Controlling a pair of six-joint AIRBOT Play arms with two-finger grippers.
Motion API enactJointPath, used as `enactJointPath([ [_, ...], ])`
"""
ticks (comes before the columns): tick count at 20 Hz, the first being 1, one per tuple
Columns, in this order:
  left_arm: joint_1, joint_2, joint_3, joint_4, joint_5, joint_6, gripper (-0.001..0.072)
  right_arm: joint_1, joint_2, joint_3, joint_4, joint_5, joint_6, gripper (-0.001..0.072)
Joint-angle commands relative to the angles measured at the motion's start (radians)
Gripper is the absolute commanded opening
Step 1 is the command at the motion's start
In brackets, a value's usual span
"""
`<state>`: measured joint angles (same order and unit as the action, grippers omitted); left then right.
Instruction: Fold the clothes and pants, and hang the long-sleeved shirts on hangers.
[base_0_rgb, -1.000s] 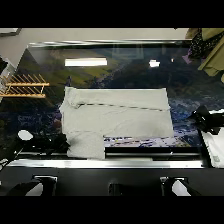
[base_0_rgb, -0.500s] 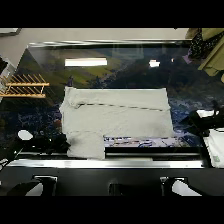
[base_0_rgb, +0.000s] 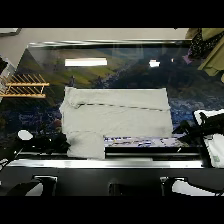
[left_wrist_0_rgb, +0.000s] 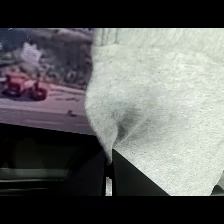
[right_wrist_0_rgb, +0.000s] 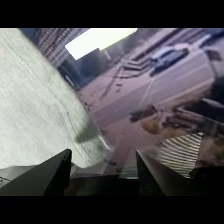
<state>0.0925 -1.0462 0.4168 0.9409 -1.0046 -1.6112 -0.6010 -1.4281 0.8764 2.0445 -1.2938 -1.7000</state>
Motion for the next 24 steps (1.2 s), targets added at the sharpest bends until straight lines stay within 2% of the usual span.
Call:
enactJointPath([
  [1, 0.0, 0.001, 0.001, 0.0, 0.001, 0.0, 0.0018, 0.001, -0.007, -0.017, 0.032, 0.052, -0.021, 0.0476],
  [7, 0.0, 0.001, 0.003, 0.0, 0.002, 0.0, 0.0018, 0.039, -0.007, -0.089, 0.079, 0.077, -0.063, 0.0464],
  [8, 0.0, 0.001, 0.005, 0.0, 0.002, 0.0, 0.0018, 0.058, -0.006, -0.094, 0.069, 0.088, -0.067, 0.0327],
  [9, 0.0, 0.002, 0.006, 0.0, 0.001, 0.0, 0.0018, 0.071, -0.005, -0.093, 0.061, 0.106, -0.066, 0.0142],
  [10, 0.001, 0.004, 0.006, 0.0, 0.0, 0.0, 0.0018, 0.071, 0.003, -0.093, 0.064, 0.125, -0.066, 0.0034],
  [14, 0.032, 0.023, 0.058, 0.015, -0.083, 0.015, 0.0017, 0.069, 0.087, -0.091, 0.059, 0.121, -0.05, 0.0031],
  [17, 0.084, 0.068, 0.134, 0.084, -0.232, -0.015, 0.0017, 0.07, 0.18, -0.091, 0.016, -0.001, 0.0, 0.003],
  [20, 0.112, 0.176, 0.184, 0.215, -0.362, -0.048, 0.0016, 0.07, 0.279, -0.092, -0.112, -0.163, 0.047, 0.003],
  [22, 0.113, 0.267, 0.186, 0.282, -0.401, -0.05, 0.0016, 0.07, 0.364, -0.092, -0.19, -0.209, 0.098, 0.003],
  [24, 0.111, 0.324, 0.191, 0.281, -0.392, -0.075, 0.0015, 0.07, 0.455, -0.092, -0.128, -0.19, 0.098, 0.003],
])
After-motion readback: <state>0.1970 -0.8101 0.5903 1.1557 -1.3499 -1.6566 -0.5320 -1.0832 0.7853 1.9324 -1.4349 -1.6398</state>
